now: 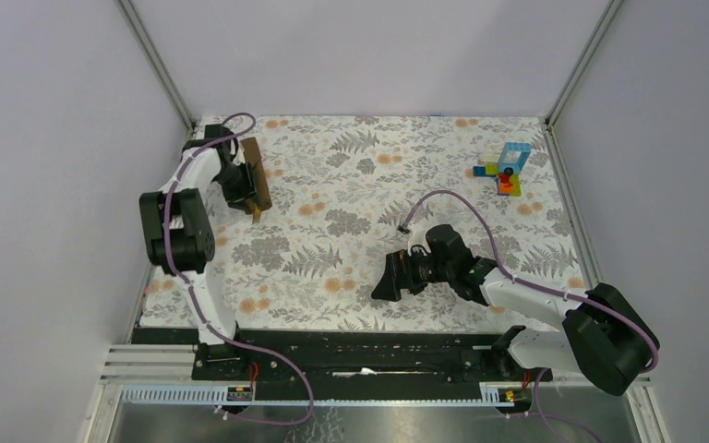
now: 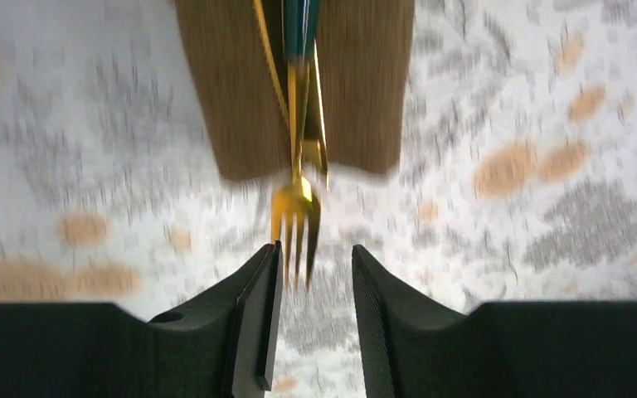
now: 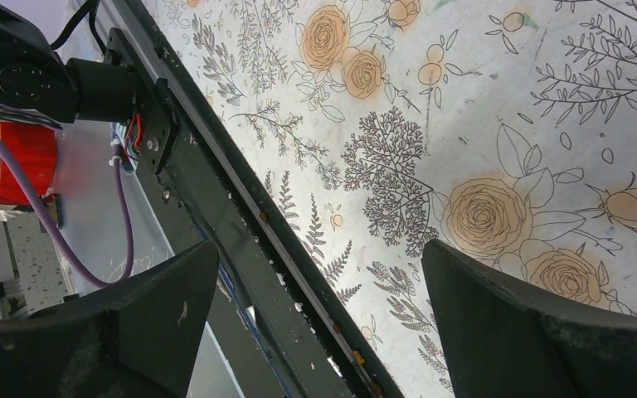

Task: Fold the napkin into a case and place the utensils inside
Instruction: Insert the fork at the center of the board.

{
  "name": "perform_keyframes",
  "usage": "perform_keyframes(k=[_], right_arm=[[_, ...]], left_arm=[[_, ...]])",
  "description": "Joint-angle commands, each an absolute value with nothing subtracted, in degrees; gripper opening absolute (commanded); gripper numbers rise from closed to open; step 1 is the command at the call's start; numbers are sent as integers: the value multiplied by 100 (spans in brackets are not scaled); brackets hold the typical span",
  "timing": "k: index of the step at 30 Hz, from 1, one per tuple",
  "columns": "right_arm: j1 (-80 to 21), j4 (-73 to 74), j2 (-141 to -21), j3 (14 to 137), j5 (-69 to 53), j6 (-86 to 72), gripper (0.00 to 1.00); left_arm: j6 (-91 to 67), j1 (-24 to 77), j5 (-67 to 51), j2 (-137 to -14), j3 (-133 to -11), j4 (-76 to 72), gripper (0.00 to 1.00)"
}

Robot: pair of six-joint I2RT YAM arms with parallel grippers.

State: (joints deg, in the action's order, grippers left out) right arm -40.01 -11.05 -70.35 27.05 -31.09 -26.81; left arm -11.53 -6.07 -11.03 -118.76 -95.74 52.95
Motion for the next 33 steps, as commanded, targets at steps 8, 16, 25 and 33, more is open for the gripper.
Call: perform_keyframes(k=[8,16,25,33], right_arm=[[-3964,-1391,-6897,2748,-3248,-2767,100],[-3965,-1449,-6875,2776,-3252,-2824,100],[-3964,-1371,-6775,2777,-3210,-2834,100],[-3968,-1269,-6785,2841,-3183,-2780,100]], left_arm=[[-3318,-1773,-2534,-8192,-5731,2772,45],[-6542,-2321,-3630,-7586,-3415,-46,47],[-8001,-2351,-3198,-8030,-2492,-1996,47],[-8459,-2351,-3128,-8847,-2453,-3205,43]])
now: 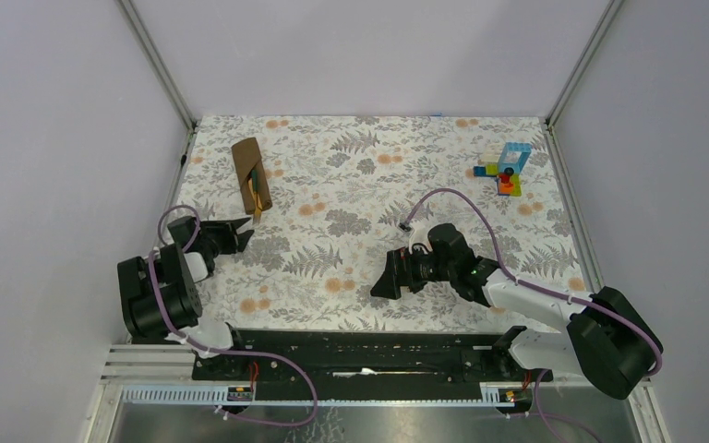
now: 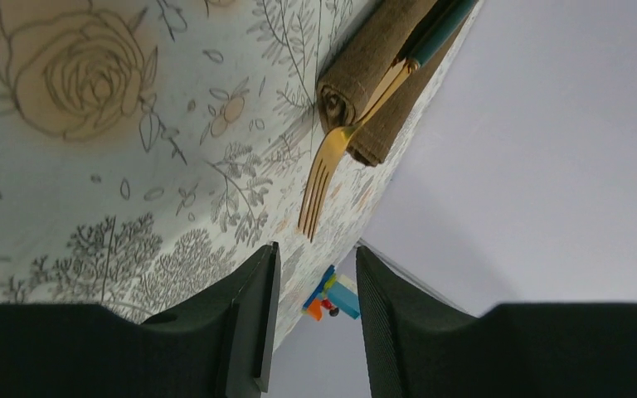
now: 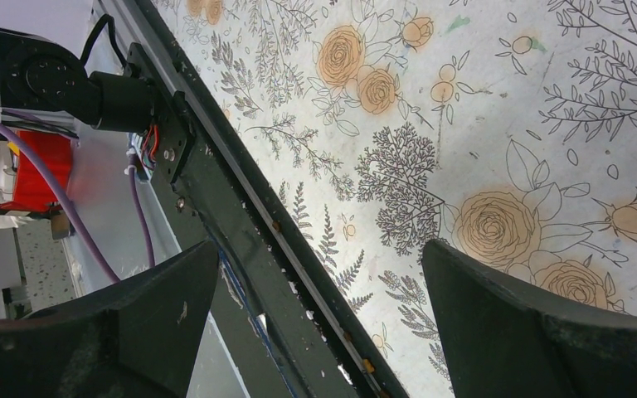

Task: Fold the napkin into a case and place the utensils inside
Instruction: Insert the fork at the center of the board.

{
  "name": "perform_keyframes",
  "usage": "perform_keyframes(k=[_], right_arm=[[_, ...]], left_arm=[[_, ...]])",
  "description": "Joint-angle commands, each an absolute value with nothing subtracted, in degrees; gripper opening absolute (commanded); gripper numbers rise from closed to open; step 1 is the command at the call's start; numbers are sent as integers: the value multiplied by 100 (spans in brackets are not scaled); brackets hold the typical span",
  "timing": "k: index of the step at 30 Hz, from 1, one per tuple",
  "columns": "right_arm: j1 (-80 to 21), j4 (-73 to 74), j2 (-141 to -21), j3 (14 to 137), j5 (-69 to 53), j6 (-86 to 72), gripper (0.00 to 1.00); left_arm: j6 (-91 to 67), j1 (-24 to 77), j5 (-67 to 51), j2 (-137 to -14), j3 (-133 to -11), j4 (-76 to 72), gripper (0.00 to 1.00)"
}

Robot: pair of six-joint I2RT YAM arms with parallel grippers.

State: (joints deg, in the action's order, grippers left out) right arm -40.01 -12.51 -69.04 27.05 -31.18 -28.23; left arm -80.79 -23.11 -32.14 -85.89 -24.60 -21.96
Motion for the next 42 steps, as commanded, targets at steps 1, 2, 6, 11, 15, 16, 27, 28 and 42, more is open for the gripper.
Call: perform_keyframes(k=[1,2,6,11,15,16,27,28,42], right_arm=[[-3966,-1266,-6773,2849,-3182,-2773,100],[-3964,-1266,-6776,2856,-3175,-2770,100],[-3964,-1248,-6803,2870,-3169,-2764,100],[-3966,-1248,-6855,2907,-3181,-2760,100],[-3969,-1284,-6912,2924,-3196,-2768,100],[-3967,-1300,-6930,2920,-3203,-2775,100],[-3970,-1283,-6894,2890,-3175,-2786,100],[-3965,-1279,-6891,2878,-3173,-2790,100],[-3965,-1300,-6888,2852,-3171,-2795,100]], left_arm=[[-8480,-2347,-3129,-8903,-2471,-3230,43],[-8485,-2349,-3127,-8946,-2492,-3240,43],[-8403,-2343,-3065,-9104,-2585,-3190,41],[-8368,-2327,-3155,-9299,-2580,-3248,38],[-8452,-2321,-3287,-9515,-2497,-3597,34],[-8459,-2314,-3284,-9561,-2496,-3652,33],[-8642,-2137,-3307,-9874,-2535,-4133,23],[-8667,-2134,-3308,-9878,-2520,-4168,22],[-8940,-2008,-2979,-9394,-2574,-4036,4]])
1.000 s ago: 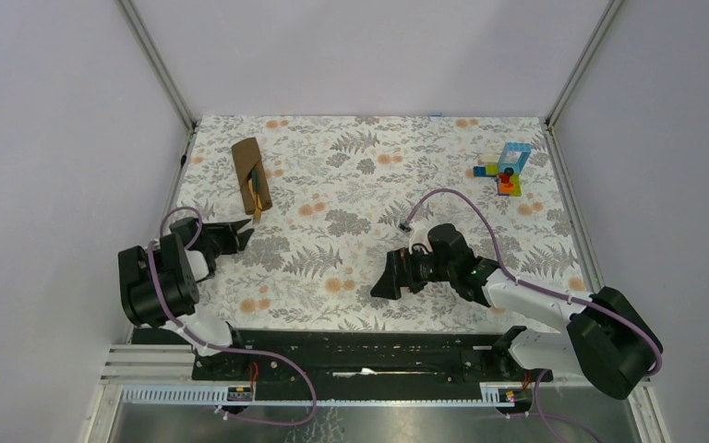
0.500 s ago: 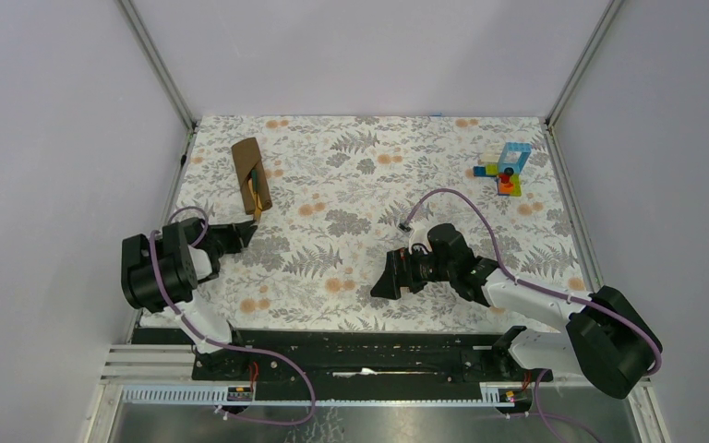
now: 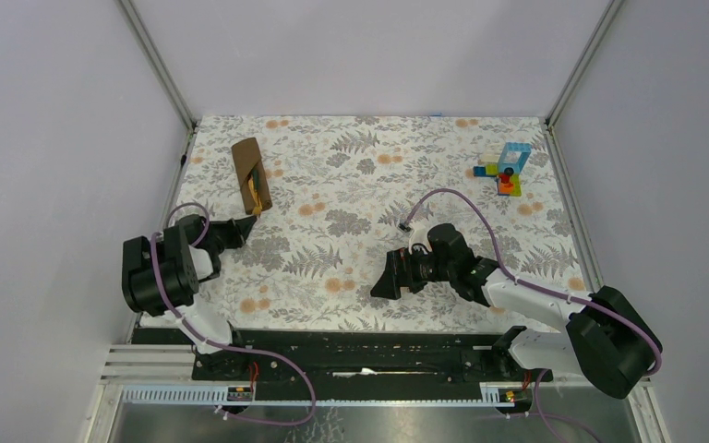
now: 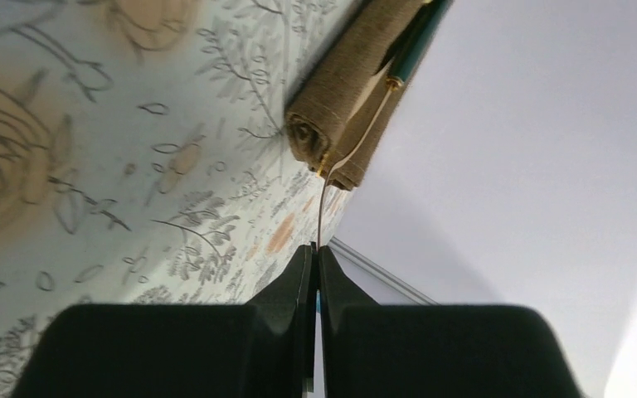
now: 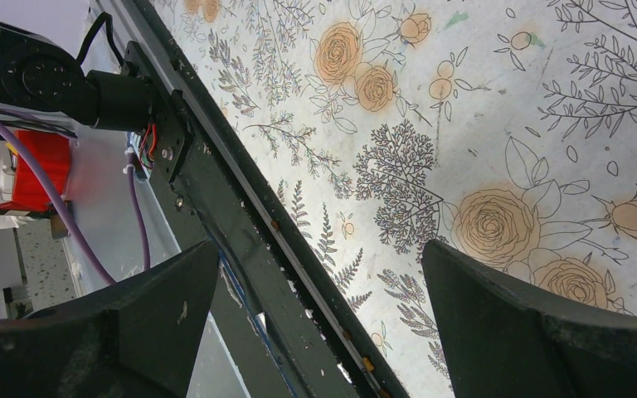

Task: Fold the napkin into a case and place the utensils inside
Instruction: Insert the fork at the center of the board.

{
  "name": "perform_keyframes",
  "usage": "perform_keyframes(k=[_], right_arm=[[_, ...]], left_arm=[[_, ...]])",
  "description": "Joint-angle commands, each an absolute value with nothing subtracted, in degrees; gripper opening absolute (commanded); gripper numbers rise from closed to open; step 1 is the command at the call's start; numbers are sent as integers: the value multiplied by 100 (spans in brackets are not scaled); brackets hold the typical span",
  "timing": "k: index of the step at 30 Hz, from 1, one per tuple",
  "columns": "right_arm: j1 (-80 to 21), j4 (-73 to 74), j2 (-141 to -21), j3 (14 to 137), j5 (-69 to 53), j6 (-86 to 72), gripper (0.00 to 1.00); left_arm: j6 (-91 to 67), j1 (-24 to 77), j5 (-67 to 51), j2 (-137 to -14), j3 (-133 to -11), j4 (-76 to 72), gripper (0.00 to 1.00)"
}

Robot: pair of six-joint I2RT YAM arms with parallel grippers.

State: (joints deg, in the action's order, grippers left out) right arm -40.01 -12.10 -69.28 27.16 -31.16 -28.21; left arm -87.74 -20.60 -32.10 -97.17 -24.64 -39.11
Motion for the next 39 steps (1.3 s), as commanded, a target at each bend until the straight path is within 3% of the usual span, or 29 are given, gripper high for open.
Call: perform_keyframes(k=[1,39], right_arm=[[-3964,-1304,-6898,2851,-3185,-2798,100],[-3966,-1257,-7032,2878,-3151,-2755,100]], left_arm=[[-8951,-1985,-2912,-9354,-2612,-3959,3],[-10134,-1277,-1939,-10832,-3383,-5536,0]])
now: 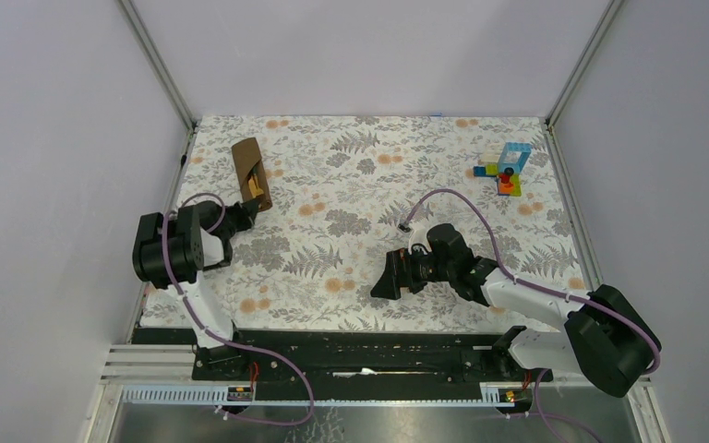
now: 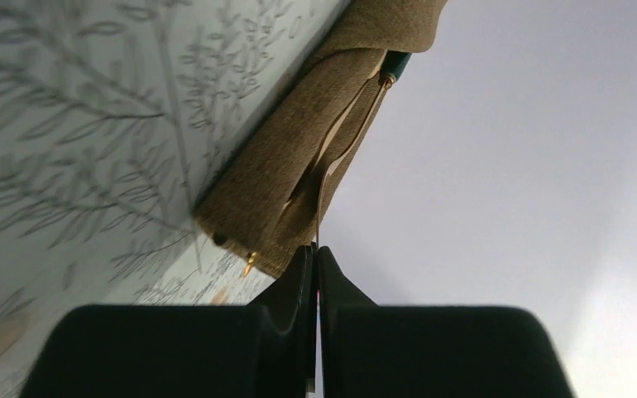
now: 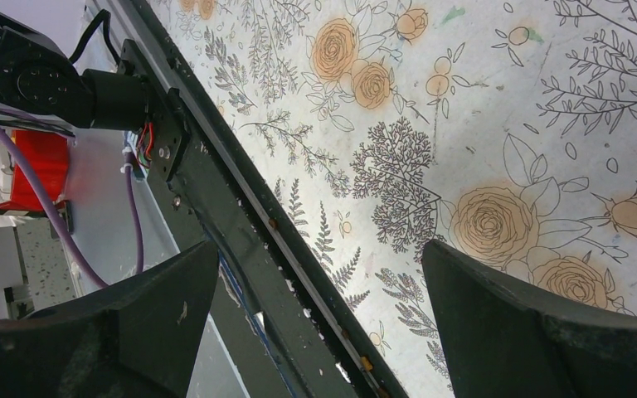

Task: Fold the napkin into a case and place the utensils inside
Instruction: Insert the fork at the center of the board.

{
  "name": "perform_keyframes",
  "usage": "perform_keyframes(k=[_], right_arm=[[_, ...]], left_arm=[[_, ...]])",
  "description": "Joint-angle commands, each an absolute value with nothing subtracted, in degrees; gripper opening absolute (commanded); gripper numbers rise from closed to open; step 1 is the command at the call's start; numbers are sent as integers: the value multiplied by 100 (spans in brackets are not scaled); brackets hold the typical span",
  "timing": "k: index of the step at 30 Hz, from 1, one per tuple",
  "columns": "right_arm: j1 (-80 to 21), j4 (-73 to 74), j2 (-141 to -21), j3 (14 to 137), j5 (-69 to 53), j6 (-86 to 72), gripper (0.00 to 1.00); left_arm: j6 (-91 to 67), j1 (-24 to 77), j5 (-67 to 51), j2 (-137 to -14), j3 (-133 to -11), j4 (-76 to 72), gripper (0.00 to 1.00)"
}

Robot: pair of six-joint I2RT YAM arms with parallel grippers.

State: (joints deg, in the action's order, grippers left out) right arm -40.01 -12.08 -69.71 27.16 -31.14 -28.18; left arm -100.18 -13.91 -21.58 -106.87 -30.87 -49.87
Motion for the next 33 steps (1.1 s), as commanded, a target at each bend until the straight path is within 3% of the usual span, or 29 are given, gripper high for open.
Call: perform_keyframes(k=[1,23,33], right_arm=[[-3968,-1250,-7037,2878,-3147,-2754,100],[-3964,-1130,-6951,2902,-3104,-2701,100],[-3964,-1116,-6951,2916,-3106,-2699,100]], left_arm=[[-10161,-1254,-1923,-10874,-3406,-5607,0],[-10228,-1200,-2060,-11650,-3661,-5770,3],[-10095,-1213,-2109,-11612,-3647,-5668,19]])
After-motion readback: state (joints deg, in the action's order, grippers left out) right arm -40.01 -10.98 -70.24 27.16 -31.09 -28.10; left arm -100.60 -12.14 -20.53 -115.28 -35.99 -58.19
